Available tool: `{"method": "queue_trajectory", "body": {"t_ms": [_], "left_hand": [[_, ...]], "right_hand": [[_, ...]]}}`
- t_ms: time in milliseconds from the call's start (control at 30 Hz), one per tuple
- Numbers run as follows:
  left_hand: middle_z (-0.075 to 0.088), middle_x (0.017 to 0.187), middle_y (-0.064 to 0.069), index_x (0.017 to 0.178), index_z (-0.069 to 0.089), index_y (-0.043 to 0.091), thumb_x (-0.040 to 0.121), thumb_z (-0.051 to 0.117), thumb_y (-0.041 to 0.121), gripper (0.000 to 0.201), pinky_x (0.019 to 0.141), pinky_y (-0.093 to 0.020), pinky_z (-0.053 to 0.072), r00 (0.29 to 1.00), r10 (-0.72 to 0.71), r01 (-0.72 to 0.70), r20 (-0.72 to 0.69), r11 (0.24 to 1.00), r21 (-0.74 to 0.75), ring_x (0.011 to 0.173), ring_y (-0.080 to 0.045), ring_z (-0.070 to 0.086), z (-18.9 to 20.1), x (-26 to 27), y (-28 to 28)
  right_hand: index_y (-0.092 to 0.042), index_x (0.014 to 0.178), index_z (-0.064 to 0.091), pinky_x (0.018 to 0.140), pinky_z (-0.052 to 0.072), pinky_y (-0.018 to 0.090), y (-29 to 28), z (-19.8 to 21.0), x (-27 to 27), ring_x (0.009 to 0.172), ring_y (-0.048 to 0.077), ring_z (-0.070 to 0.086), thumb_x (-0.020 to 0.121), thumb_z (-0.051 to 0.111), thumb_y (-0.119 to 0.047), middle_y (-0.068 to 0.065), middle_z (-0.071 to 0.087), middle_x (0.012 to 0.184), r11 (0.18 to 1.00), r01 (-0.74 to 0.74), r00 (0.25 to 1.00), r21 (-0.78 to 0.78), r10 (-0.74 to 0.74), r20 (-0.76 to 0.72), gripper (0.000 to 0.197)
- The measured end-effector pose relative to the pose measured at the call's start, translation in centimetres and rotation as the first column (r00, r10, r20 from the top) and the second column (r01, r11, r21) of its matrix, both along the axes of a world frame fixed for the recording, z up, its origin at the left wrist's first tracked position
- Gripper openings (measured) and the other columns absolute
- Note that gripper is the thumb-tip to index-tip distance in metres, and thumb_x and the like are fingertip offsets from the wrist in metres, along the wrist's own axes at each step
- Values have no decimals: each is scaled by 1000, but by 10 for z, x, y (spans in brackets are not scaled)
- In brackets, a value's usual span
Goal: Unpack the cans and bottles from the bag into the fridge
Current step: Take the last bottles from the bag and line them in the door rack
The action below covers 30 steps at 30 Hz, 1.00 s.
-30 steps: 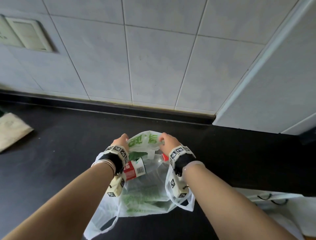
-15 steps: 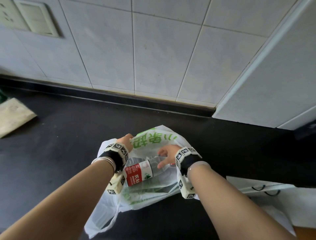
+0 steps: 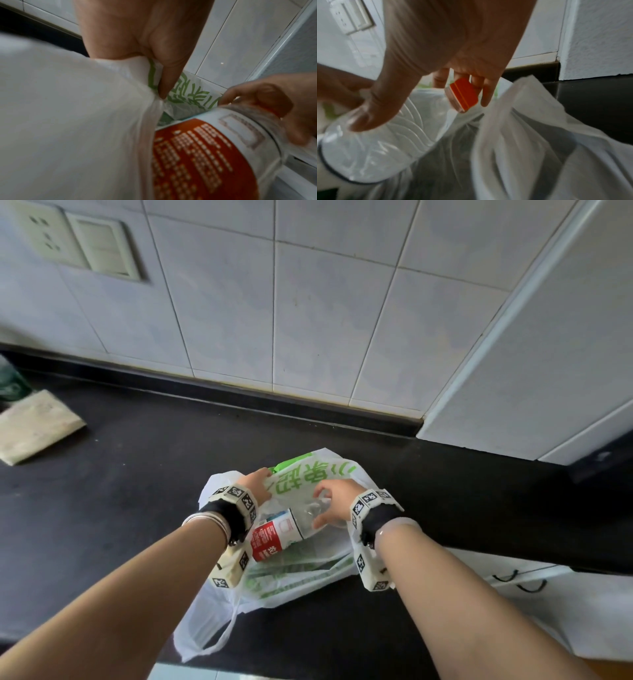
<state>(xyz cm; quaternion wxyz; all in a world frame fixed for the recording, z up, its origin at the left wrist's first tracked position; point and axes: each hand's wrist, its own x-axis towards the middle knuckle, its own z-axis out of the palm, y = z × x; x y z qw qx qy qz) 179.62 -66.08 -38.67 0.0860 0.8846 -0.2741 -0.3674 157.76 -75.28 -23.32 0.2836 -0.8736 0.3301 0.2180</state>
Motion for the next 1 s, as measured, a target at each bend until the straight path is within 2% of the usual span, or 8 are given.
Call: {"method": "queue_trajectory", "body": {"t_ms": [100,233,333,533,600,733,867,1000], "left_hand": [[65,92,1,111,39,50,50,50,56,62,82,-37,55,997,-53,52,64,999,17,80,-23,65,19,-4,2],[64,87,7,100,37,52,41,35,70,61,82,-37,54,993,-71,67,94,997,46,78,-21,65,77,-25,13],[63,84,9,94,32,65,44,35,74,51,78,-35,55,986,-80,79,147,997,15,72,-20,65,113,-39,21],[63,110,2,125,39,44,67,70,42,66,92,-42,50,984,-157,160,79,986,-39,101,-26,62,93,-33,6],[62,117,-1,130,40,34,74,69,36,64,96,-41,48,979,-178,183,100,982,-43,108,-27,60,104,-41,8],[66,108,0,121,48,30,61,55,53,64,93,-41,49,973,-193,197,126,980,-23,100,-27,63,103,-43,12],[65,112,-2,124,51,23,76,51,43,52,96,-38,47,973,-183,196,141,977,-81,105,-29,61,127,-57,23],[67,104,-2,120,49,37,78,45,50,45,89,-34,50,958,-161,179,239,982,-54,95,-29,64,138,-64,36]], "right_hand": [[-30,109,61,77,44,23,-1,19,7,93,16,57,58,87,-38,-5,61,103,999,10,992,-47,-4,124,57],[-28,103,64,79,47,24,-5,44,12,89,11,56,58,88,-33,-9,57,97,997,51,974,-62,-36,225,51],[-28,98,63,78,49,26,-10,60,12,87,11,56,57,87,-36,-10,58,94,992,60,966,-109,-30,259,48],[-28,99,63,83,48,28,-9,80,11,94,12,54,59,86,-35,-7,57,103,987,57,942,-150,-3,337,47],[-27,101,61,88,49,32,-2,76,14,97,14,56,60,86,-31,-7,56,103,991,81,925,-104,-36,378,48],[-27,124,51,97,47,36,17,55,21,108,18,58,69,80,-35,-4,59,120,992,118,930,41,-125,345,63],[-27,126,48,85,46,27,33,40,27,108,19,60,72,75,-43,-3,60,116,983,176,933,52,-184,310,62],[-27,132,44,86,43,25,43,29,24,109,19,59,64,82,-40,-3,62,118,975,212,932,65,-222,286,80]]}}
